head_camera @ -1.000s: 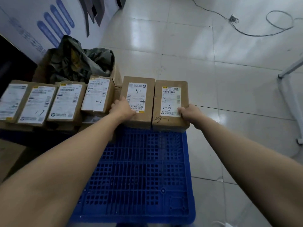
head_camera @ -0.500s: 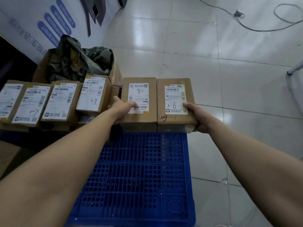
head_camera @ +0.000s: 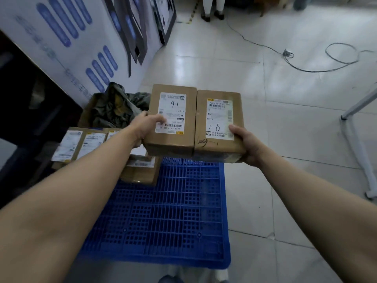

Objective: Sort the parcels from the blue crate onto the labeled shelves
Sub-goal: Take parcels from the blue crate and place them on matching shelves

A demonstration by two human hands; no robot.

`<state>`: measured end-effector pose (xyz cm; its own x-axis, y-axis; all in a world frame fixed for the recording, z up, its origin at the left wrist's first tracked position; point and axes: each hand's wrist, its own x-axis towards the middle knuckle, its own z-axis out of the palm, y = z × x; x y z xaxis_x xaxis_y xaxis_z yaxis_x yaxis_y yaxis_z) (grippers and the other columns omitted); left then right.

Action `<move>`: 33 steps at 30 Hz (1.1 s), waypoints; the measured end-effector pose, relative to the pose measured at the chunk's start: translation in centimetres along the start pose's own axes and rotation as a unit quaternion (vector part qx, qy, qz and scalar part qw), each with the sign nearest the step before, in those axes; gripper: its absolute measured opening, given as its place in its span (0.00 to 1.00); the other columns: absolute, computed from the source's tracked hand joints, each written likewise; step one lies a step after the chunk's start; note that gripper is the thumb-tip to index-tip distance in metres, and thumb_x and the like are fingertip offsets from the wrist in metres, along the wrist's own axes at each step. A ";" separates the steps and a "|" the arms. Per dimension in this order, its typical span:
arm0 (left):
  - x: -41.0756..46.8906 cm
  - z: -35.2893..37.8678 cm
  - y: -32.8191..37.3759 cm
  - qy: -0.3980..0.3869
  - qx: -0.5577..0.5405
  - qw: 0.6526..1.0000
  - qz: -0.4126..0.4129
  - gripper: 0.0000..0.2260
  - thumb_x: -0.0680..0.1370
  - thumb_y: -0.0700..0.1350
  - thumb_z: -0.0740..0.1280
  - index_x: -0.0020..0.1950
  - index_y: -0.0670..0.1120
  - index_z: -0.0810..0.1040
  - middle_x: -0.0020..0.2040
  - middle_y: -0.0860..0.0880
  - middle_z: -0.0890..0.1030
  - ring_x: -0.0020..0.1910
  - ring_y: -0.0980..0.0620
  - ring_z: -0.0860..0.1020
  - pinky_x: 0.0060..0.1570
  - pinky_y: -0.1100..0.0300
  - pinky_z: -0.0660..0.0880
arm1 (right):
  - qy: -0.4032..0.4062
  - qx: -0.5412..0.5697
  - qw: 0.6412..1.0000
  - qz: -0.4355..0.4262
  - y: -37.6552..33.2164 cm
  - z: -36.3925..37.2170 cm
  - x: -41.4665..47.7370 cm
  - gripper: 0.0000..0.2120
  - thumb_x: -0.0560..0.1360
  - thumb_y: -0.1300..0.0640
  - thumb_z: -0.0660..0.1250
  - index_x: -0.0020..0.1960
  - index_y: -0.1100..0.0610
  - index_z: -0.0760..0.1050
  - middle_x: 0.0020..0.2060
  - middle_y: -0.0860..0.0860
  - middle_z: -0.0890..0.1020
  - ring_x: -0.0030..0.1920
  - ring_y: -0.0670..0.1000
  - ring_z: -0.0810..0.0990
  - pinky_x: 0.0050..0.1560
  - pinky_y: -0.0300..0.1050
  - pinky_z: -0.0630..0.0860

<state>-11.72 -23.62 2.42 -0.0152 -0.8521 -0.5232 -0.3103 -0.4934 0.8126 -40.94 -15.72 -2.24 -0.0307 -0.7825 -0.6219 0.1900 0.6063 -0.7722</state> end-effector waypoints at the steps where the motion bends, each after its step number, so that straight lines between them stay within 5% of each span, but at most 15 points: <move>1: -1.5 -1.0 1.3 -0.007 -0.009 1.000 0.005 0.25 0.70 0.48 0.73 0.64 0.50 0.66 0.51 0.46 0.82 0.44 0.46 0.84 0.39 0.52 0.81 | -0.005 0.007 1.000 -0.007 -0.8 0.6 -1.3 0.24 0.74 0.42 0.65 0.68 0.46 0.69 0.54 0.52 0.84 0.46 0.55 0.84 0.40 0.52 0.80; 4: -6.3 -4.1 3.9 -0.028 -0.056 0.998 0.017 0.31 0.69 0.50 0.74 0.66 0.56 0.61 0.51 0.45 0.82 0.42 0.46 0.85 0.38 0.50 0.81 | -0.029 0.020 0.999 -0.031 -2.6 2.3 -4.9 0.23 0.75 0.42 0.64 0.67 0.49 0.70 0.51 0.51 0.84 0.41 0.53 0.84 0.36 0.49 0.80; 8: -12.1 -7.3 4.4 -0.029 -0.106 0.994 0.027 0.34 0.67 0.52 0.74 0.68 0.60 0.61 0.56 0.45 0.82 0.52 0.43 0.83 0.51 0.38 0.78 | -0.093 0.031 0.994 -0.052 -4.5 4.3 -8.2 0.20 0.76 0.44 0.63 0.65 0.51 0.72 0.47 0.51 0.86 0.40 0.52 0.85 0.34 0.48 0.80; 14: -23.3 -12.0 1.9 0.134 -0.222 0.960 0.103 0.28 0.72 0.44 0.71 0.67 0.55 0.61 0.57 0.43 0.79 0.49 0.44 0.82 0.51 0.47 0.80 | -0.216 -0.033 0.973 -0.074 -7.2 11.2 -13.5 0.23 0.75 0.44 0.65 0.66 0.54 0.72 0.52 0.55 0.85 0.46 0.56 0.85 0.39 0.52 0.81; 17: -29.7 -15.0 -0.8 0.197 -0.252 0.940 0.115 0.27 0.74 0.43 0.68 0.69 0.55 0.60 0.54 0.43 0.80 0.45 0.46 0.83 0.40 0.53 0.82 | -0.281 -0.077 0.954 -0.077 -7.6 16.4 -16.0 0.24 0.75 0.46 0.66 0.67 0.55 0.70 0.52 0.55 0.85 0.47 0.56 0.85 0.41 0.52 0.82; 23: -45.1 -21.8 -9.3 0.352 -0.316 0.871 0.134 0.30 0.74 0.45 0.68 0.72 0.55 0.59 0.57 0.44 0.80 0.51 0.45 0.81 0.44 0.52 0.78 | -0.388 -0.201 0.894 -0.100 -5.4 31.0 -23.7 0.25 0.75 0.44 0.66 0.69 0.51 0.70 0.52 0.53 0.84 0.44 0.53 0.84 0.38 0.46 0.80; 28: -60.5 -26.3 -18.7 0.486 -0.336 0.795 0.134 0.28 0.73 0.47 0.69 0.71 0.56 0.62 0.55 0.46 0.82 0.49 0.47 0.83 0.41 0.53 0.80 | -0.506 -0.263 0.814 -0.113 1.7 44.6 -33.6 0.24 0.74 0.43 0.66 0.68 0.47 0.70 0.53 0.53 0.84 0.48 0.54 0.84 0.37 0.47 0.80; 33: -76.0 -27.4 -28.7 0.602 -0.359 0.705 0.110 0.31 0.67 0.50 0.72 0.68 0.57 0.65 0.56 0.47 0.83 0.53 0.45 0.81 0.48 0.48 0.79 | -0.614 -0.314 0.719 -0.090 12.2 55.3 -46.0 0.23 0.72 0.41 0.68 0.66 0.44 0.72 0.52 0.50 0.85 0.51 0.55 0.83 0.42 0.49 0.80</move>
<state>24.36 50.53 25.88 0.9636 -0.2393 -0.1190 0.1420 0.0815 0.9865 17.08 19.78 24.13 0.9629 -0.1588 -0.2183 -0.2001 0.1230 -0.9720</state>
